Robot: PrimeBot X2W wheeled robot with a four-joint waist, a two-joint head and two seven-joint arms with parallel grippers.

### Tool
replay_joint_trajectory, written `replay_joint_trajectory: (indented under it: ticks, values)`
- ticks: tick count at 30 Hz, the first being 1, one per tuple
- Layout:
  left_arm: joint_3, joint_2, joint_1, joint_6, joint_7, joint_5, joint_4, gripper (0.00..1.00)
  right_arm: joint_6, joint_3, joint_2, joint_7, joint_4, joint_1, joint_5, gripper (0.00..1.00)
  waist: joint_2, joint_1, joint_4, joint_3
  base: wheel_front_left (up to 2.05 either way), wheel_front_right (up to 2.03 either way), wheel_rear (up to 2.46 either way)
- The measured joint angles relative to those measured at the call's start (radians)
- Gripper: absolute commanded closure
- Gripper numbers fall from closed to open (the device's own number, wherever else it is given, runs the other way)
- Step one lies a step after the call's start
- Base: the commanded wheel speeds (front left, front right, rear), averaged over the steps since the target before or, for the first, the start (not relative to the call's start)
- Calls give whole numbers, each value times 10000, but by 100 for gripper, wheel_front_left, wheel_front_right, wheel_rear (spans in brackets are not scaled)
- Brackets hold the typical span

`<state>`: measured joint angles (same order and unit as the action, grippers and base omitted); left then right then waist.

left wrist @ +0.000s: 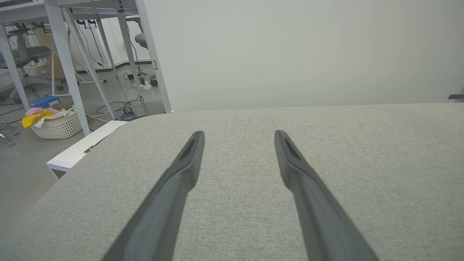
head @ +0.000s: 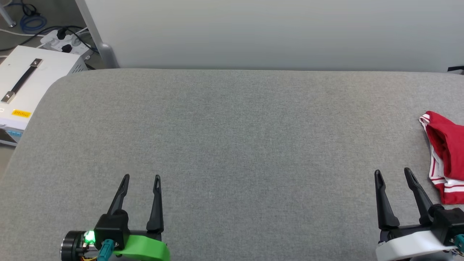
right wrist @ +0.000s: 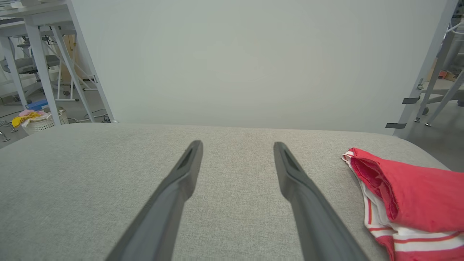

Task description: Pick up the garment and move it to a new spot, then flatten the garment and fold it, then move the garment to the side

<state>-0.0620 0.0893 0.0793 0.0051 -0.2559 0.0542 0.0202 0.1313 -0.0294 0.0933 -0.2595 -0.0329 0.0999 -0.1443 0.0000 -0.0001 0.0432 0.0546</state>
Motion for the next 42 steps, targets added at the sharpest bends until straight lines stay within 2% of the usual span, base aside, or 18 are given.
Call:
replay_joint_trajectory:
  ticks: [16, 17, 42]
  values:
    - [163, -4, 222, -111, 0, -17, 10, 0, 0, 167, -111, 0, -163, 267, 13, 0, 0, 1, -214, -41, 0, 0, 0]
    - [157, -2, 220, -102, 12, -17, 13, 100, 0, 167, -113, 0, -159, 266, 6, 100, 0, 1, -217, -37, 0, 0, 0]
    - [192, -21, 175, -96, 454, -31, 6, 100, 0, 178, -151, 441, -98, 203, 159, 100, 0, 1, -257, -129, 0, 0, 0]
